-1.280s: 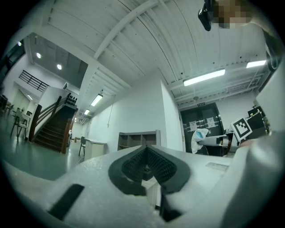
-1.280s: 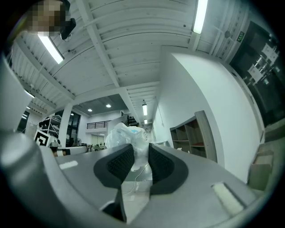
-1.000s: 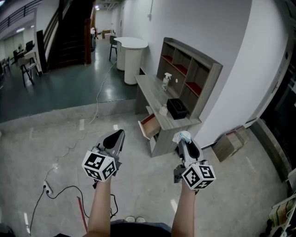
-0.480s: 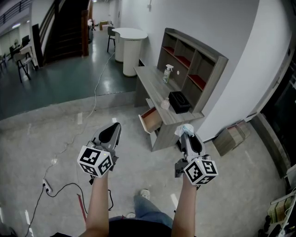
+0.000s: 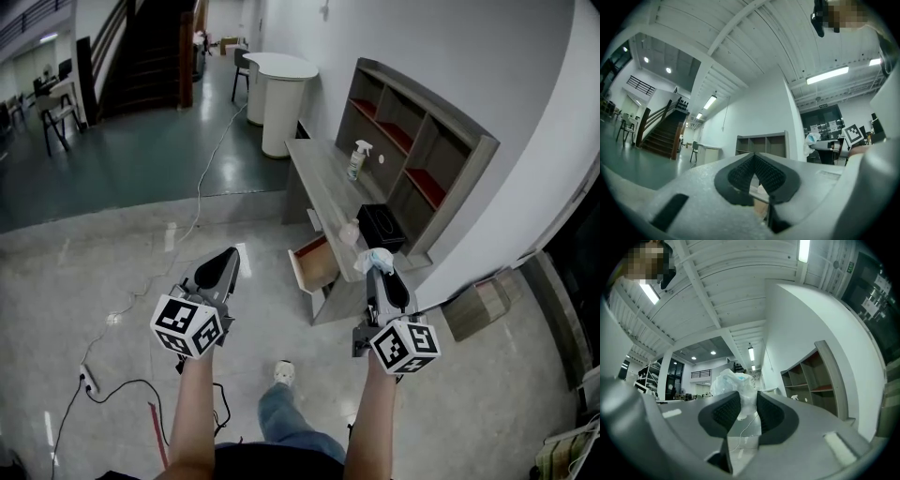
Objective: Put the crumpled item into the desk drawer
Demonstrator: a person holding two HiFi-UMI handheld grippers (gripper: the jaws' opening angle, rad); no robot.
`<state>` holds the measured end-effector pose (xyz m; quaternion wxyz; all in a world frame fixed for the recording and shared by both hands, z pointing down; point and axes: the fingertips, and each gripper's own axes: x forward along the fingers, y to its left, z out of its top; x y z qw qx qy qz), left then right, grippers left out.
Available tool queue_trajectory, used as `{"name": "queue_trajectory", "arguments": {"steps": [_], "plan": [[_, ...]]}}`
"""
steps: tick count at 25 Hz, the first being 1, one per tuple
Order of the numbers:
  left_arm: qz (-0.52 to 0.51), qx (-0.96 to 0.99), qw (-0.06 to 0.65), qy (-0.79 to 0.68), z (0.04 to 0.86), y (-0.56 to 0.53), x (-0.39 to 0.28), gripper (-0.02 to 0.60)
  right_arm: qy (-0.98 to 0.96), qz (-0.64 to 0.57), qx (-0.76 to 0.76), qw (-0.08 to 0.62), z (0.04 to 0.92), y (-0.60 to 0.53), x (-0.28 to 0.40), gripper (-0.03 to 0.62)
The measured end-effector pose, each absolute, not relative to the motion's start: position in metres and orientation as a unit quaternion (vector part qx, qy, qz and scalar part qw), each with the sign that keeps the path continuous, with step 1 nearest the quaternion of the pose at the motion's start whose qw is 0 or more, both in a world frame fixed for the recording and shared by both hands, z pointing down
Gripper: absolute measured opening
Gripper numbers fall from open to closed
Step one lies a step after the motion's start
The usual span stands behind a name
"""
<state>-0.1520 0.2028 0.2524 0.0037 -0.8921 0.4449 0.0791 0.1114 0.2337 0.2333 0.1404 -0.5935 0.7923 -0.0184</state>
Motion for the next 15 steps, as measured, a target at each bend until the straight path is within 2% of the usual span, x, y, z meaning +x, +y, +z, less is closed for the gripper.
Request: {"name": "queue_trajectory", "arguments": {"steps": [15], "plan": [[0.032,-0.884,-0.041,0.465,0.299,-0.074,-0.090,0.003,0.801,-0.062,-0.584,0.113,0.271,-0.064,0.169,0.121]]}}
